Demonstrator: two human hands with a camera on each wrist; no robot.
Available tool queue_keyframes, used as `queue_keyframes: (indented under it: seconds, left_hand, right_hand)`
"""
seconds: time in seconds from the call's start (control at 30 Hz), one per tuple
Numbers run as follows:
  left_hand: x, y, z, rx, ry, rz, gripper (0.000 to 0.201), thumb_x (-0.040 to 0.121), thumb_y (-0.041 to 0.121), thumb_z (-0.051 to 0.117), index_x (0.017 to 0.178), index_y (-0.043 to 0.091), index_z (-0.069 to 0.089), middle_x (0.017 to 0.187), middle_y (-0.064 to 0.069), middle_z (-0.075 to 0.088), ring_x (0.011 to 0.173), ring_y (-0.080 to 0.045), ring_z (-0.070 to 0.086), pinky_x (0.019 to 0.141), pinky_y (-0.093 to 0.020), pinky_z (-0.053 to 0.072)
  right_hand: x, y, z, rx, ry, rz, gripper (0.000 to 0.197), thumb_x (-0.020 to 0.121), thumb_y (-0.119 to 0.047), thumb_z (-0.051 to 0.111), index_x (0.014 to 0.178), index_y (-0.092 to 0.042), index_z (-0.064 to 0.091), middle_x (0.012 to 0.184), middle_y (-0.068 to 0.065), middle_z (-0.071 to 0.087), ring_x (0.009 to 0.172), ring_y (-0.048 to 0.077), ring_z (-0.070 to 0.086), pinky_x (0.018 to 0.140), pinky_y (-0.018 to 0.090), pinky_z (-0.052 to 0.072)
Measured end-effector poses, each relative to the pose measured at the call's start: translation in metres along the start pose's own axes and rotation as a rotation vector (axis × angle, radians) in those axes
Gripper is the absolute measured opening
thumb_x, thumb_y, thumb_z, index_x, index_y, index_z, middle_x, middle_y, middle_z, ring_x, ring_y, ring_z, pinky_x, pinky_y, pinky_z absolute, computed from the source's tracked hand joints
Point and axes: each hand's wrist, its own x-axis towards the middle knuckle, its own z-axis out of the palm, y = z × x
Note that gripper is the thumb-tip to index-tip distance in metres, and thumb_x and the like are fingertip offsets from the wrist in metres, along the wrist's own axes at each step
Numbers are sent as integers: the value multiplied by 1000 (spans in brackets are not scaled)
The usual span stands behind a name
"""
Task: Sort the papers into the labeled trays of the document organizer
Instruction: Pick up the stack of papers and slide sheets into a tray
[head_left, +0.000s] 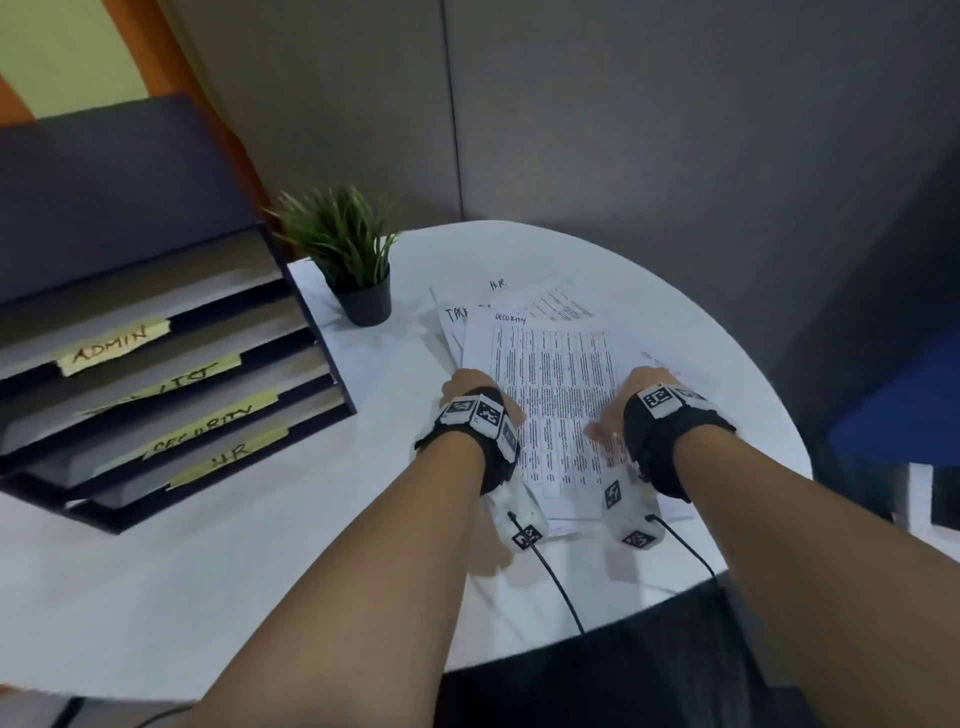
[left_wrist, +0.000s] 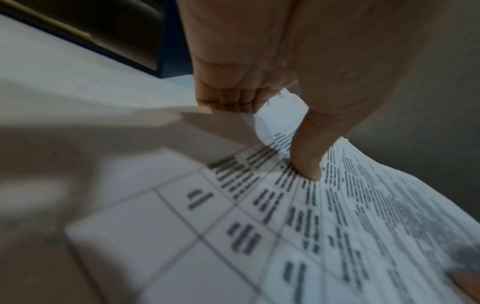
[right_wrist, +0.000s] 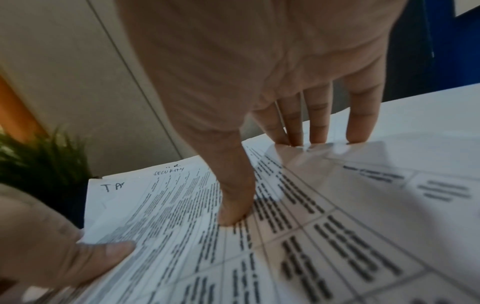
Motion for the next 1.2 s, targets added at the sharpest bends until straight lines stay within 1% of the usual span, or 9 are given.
queue_keyframes:
  seconds: [0.17, 0.33, 0.43, 0.57, 0.77, 0.9, 1.03, 1.1, 1.2]
  left_hand:
    - [-44, -28, 3, 33, -27, 45, 45, 79, 29, 73, 117, 8, 59, 114, -10, 63, 104, -26, 63, 83, -32, 51]
    - [-62, -45, -1, -81, -7, -19, 22, 78, 19, 63, 93, 9, 51, 79, -2, 55, 55, -14, 49, 44, -18, 35]
    - [-67, -48, 0, -236, 21, -53, 29, 81, 17, 57, 106, 3, 59, 87, -8, 61, 67, -22, 59, 54, -24, 45]
    - [-56, -42, -10, -355, 5, -64, 36, 89, 18, 53, 119, -2, 58, 117, -16, 65, 105, -30, 64, 94, -38, 50]
    - [-12, -29, -13, -340, 40, -46, 67, 78, 23, 51, 142, 11, 37, 140, -16, 46, 118, -36, 54, 99, -42, 48]
    - [2, -13, -16, -487, -28, -47, 91, 81, 27, 57, 155, 27, 4, 155, -10, 26, 135, -34, 39, 107, -42, 40]
    - [9, -17, -16, -650, -25, -141, 93, 81, 28, 67, 153, 5, 12, 152, -12, 35, 134, -31, 44, 108, -40, 40]
    - [3, -29, -24, -627, -46, -104, 70, 83, 23, 71, 142, 0, 40, 140, -15, 51, 125, -29, 54, 93, -29, 46]
    - [-12, -47, -36, -521, -86, -77, 63, 84, 18, 73, 138, 0, 46, 140, -15, 51, 127, -28, 52, 68, -21, 43]
  right_hand:
    - [-41, 19, 22, 57, -27, -62, 52, 57, -45, 85, 89, -13, 61, 93, 6, 65, 80, 27, 64, 73, 35, 56]
    - [-61, 37, 27, 66, 47, -120, 73, 53, -49, 86, 110, -16, 56, 110, 6, 60, 101, 28, 59, 86, 40, 54]
    - [-58, 42, 31, 201, 117, -142, 38, 66, -24, 76, 99, -14, 59, 100, 7, 63, 87, 27, 63, 79, 38, 57]
    - [-38, 31, 3, 352, 269, -195, 10, 83, -16, 58, 93, -17, 60, 86, 6, 64, 70, 25, 62, 66, 30, 51]
    - [20, -1, -43, 147, 300, -243, 32, 82, -19, 66, 114, -17, 62, 107, 9, 65, 93, 29, 63, 76, 30, 50]
    - [45, 0, -14, 31, 132, -68, 76, 71, -63, 66, 128, -16, 49, 124, 14, 54, 109, 35, 57, 90, 39, 49]
    - [33, -3, -2, 60, 7, -1, 82, 48, -76, 73, 98, -13, 61, 103, 12, 66, 90, 31, 66, 80, 37, 53]
    - [20, -2, -2, 128, -90, -3, 67, 46, -70, 79, 75, -10, 70, 72, 7, 73, 66, 26, 71, 71, 35, 57]
    - [-13, 4, 5, 207, -129, 0, 49, 60, -53, 84, 60, -9, 63, 57, 5, 67, 52, 20, 63, 60, 26, 50]
